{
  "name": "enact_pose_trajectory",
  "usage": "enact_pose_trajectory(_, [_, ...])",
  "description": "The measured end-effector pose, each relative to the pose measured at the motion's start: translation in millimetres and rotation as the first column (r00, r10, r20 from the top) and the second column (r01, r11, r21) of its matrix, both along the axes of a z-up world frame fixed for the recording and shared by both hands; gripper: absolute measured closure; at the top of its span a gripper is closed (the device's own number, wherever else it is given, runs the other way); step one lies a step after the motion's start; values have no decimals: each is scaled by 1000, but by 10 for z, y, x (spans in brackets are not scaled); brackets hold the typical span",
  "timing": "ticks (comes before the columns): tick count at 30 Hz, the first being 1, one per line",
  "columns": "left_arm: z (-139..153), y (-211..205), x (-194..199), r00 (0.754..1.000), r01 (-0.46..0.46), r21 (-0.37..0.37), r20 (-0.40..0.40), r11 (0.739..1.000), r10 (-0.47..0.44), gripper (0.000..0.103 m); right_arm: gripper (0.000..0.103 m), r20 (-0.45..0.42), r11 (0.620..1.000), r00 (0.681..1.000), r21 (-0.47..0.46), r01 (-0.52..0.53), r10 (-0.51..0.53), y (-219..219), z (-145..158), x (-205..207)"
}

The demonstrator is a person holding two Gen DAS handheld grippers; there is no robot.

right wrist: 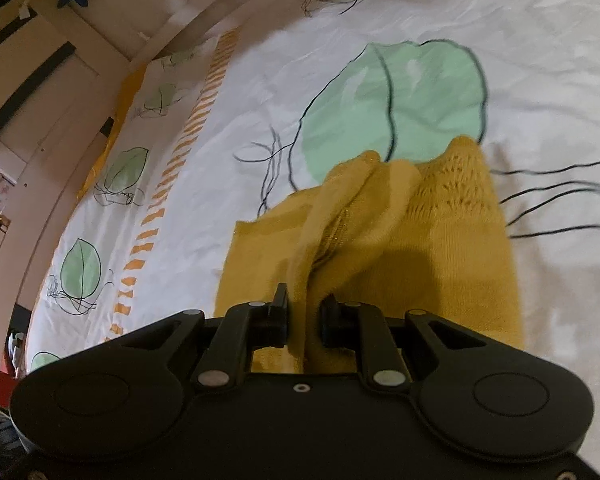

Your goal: Fold small clothes

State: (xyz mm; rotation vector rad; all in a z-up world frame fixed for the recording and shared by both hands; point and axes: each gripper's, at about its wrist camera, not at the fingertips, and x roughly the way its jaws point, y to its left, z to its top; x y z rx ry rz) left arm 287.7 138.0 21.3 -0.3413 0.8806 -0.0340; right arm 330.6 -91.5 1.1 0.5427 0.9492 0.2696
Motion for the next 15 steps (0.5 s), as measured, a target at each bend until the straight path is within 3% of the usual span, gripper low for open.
enact_pose_trajectory(6, [-4, 160, -10, 1000, -22, 1, -3, 1000, 22, 34, 79, 6, 1000, 1000, -1, -16, 16, 335, -26, 68])
enact_pose_trajectory(11, [-14, 243, -19, 999, -39, -3, -9, 999, 39, 34, 79, 3, 998, 999, -59, -39, 39, 634, -73, 150])
enact_pose_trajectory(15, [-8, 247, -17, 999, -40, -9, -7, 999, 40, 34, 71, -22, 997, 999, -73, -36, 35, 788, -169, 204])
